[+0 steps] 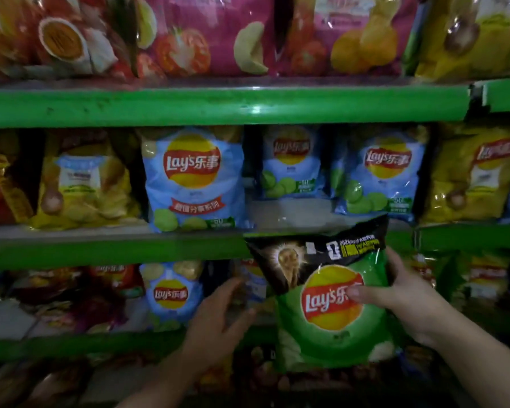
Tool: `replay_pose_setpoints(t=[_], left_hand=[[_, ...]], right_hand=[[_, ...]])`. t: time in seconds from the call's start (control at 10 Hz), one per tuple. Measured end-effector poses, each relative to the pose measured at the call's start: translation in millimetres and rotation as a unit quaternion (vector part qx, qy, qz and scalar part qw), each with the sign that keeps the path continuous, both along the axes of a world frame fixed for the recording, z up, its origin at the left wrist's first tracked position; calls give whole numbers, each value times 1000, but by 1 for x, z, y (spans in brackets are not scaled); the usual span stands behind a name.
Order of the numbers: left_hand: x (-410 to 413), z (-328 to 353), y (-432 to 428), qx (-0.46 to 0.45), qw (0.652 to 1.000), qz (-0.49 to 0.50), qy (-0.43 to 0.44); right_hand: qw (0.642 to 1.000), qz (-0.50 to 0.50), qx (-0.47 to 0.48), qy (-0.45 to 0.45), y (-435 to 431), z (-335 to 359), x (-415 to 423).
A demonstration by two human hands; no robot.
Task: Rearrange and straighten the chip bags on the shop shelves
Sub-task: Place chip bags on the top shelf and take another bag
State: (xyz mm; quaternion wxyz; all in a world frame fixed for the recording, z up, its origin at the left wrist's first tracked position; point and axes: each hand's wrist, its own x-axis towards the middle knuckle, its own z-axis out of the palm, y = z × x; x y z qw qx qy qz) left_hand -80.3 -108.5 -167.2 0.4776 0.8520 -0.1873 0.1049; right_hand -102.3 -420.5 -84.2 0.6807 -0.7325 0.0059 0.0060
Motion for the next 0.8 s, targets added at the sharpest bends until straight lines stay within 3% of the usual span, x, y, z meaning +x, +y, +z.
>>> replay_pose_setpoints(t=[0.1, 0.2, 0.3, 0.4, 0.5, 0.6, 0.8], left_hand=[[38, -22, 3, 88, 991, 81, 56], [82, -14, -7, 90, 984, 116, 101], [116, -8, -20, -16, 981, 93, 167], [134, -12, -38, -65, 957, 92, 268], [139, -18, -50, -98, 941, 121, 302], [131, -25, -54, -82, 948, 162, 261], [111, -19, -62, -161, 940, 250, 168]], right_hand=[[999, 7, -3, 43, -14, -26, -2], [997, -4, 0, 73, -29, -49, -1], [997, -25, -3, 76, -39, -64, 3], [996, -38, -4, 82, -48, -74, 9], [996, -43, -2, 81, -55, -81, 15], [996, -55, 13, 70, -59, -85, 19], [995, -98, 12, 28, -59, -88, 25]])
